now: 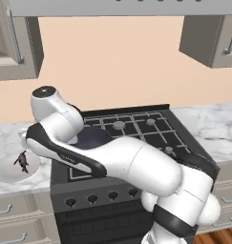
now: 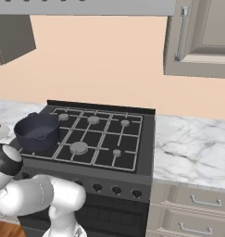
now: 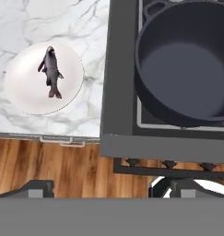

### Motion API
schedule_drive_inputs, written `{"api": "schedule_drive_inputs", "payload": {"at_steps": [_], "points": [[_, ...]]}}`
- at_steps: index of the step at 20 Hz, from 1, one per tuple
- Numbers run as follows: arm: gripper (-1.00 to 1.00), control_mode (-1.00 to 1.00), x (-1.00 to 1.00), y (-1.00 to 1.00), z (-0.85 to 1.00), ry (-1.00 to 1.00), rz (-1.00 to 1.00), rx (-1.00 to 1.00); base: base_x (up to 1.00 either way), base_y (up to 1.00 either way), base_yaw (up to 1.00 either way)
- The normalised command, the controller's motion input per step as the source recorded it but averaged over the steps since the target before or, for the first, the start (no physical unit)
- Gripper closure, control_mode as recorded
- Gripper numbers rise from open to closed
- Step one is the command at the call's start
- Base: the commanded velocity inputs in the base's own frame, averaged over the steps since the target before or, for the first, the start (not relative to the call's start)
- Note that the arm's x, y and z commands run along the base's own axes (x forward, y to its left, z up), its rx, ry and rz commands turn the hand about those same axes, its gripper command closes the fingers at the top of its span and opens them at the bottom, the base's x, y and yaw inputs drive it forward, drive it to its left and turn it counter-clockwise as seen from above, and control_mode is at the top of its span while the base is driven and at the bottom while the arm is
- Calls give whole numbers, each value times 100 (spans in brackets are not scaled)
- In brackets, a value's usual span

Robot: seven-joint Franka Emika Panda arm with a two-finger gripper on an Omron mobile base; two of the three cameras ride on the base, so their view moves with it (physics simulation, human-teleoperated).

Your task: Retrieve the frozen meat and place it in the pot on a burner. Then turn the burner on.

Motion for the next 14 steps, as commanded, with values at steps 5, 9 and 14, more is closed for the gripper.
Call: {"api": "schedule_drive_inputs", "payload": {"at_steps": [5, 9, 14], "points": [[-100, -100, 33, 26, -40, 2, 0, -2, 0, 0, 0], [-100, -100, 31, 30, -43, 16, 0, 0, 0, 0, 0], [-100, -100, 24, 33, -27, 4, 0, -1, 0, 0, 0]]}}
